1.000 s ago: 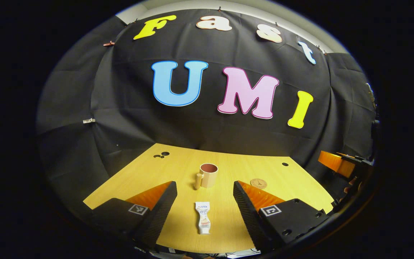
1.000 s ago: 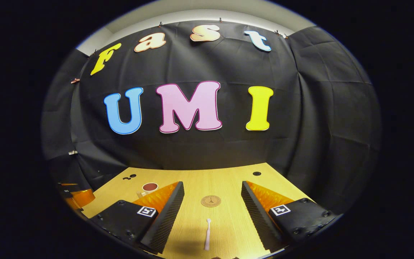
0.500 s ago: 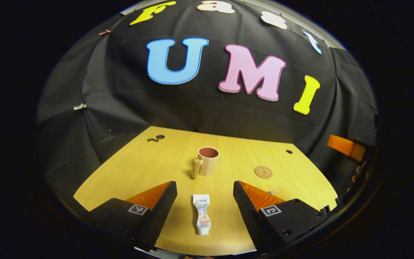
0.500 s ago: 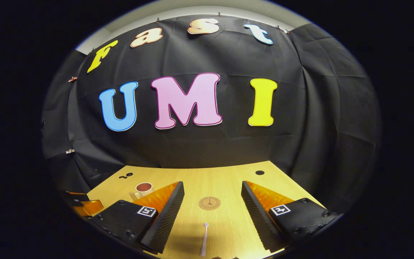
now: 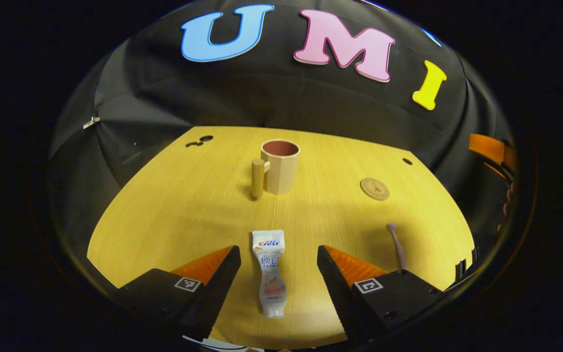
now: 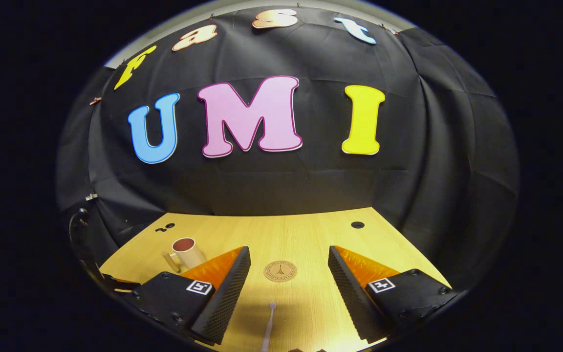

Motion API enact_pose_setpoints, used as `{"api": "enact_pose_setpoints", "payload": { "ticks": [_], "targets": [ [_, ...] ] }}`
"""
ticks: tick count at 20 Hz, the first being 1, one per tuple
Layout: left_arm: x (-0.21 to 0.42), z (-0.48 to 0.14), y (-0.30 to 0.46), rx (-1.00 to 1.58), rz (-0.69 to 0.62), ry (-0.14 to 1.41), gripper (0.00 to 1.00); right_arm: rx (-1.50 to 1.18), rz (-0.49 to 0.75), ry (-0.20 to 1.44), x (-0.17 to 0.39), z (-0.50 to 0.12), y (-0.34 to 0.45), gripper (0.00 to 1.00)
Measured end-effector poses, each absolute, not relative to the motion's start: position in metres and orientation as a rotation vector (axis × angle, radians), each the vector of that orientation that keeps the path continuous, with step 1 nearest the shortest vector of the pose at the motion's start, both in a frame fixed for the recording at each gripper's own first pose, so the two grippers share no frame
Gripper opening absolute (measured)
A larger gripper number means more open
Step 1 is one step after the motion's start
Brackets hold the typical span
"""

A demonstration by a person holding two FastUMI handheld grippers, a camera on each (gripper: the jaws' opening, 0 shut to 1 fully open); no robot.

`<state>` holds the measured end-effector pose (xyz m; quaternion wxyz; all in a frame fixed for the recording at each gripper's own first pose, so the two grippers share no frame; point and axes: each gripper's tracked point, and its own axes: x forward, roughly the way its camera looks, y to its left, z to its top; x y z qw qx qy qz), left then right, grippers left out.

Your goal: Put the toothbrush and toothpaste on the desktop into the cup, then pick up the cup and place it on the coaster on the desktop.

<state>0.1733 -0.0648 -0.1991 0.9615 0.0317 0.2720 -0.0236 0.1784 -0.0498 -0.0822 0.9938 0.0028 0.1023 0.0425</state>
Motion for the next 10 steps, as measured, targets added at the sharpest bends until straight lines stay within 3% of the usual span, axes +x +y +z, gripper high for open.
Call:
{"api": "enact_pose_setpoints", "payload": {
  "ticks": [10],
  "targets": [
    [0.186, -0.271, -0.041, 0.117, 0.037, 0.788, 0.98, -0.011, 0.103, 0.303, 0.204, -0.121, -0.062, 0.98]
  ]
}}
